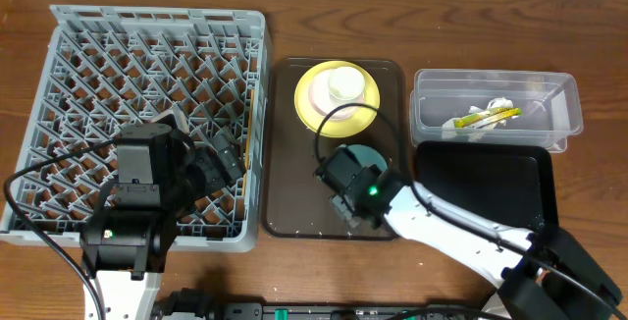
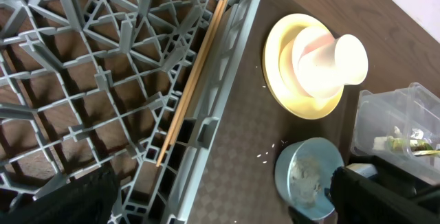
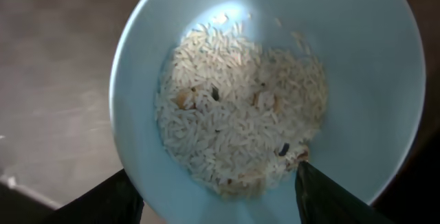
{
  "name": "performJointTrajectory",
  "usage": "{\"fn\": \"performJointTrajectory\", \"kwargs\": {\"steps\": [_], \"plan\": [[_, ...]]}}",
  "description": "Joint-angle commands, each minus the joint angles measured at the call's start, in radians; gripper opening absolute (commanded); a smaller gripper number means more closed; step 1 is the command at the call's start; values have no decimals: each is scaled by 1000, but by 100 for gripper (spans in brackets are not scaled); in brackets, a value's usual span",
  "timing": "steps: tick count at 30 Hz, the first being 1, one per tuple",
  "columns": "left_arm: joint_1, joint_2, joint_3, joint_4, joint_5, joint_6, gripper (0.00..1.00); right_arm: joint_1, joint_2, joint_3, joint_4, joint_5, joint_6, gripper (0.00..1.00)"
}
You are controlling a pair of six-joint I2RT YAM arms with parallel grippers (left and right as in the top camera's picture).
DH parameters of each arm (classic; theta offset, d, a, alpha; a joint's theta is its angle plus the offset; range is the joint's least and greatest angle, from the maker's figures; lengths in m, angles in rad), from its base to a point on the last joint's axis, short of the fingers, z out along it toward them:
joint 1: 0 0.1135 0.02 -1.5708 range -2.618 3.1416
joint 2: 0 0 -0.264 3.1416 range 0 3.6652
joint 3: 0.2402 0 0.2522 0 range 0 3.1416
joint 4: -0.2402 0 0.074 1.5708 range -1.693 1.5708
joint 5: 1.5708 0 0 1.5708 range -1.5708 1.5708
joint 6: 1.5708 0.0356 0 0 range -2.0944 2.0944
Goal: Sort waste into correct bins and load items into the dishwasher
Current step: 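Move the right gripper to the blue rice bowl and grasp its rim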
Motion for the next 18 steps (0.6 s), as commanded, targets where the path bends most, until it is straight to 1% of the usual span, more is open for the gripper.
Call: {"fn": "performJointTrajectory", "kwargs": {"steps": [1, 6, 10, 12, 18], "plan": [[4, 0, 13, 0, -6, -6, 99, -17, -1, 11, 13, -16, 28, 71], [4, 0, 13, 0, -6, -6, 99, -6, -1, 38, 26, -48, 29, 70], [4, 0, 13, 0, -6, -6, 99, -6, -1, 44, 89, -48, 29, 69], [4, 0, 13, 0, -6, -6, 99, -6, -1, 41, 119, -48, 34, 65], [4, 0, 13, 0, -6, -6, 99, 0, -1, 36, 141, -78, 67, 60]]}}
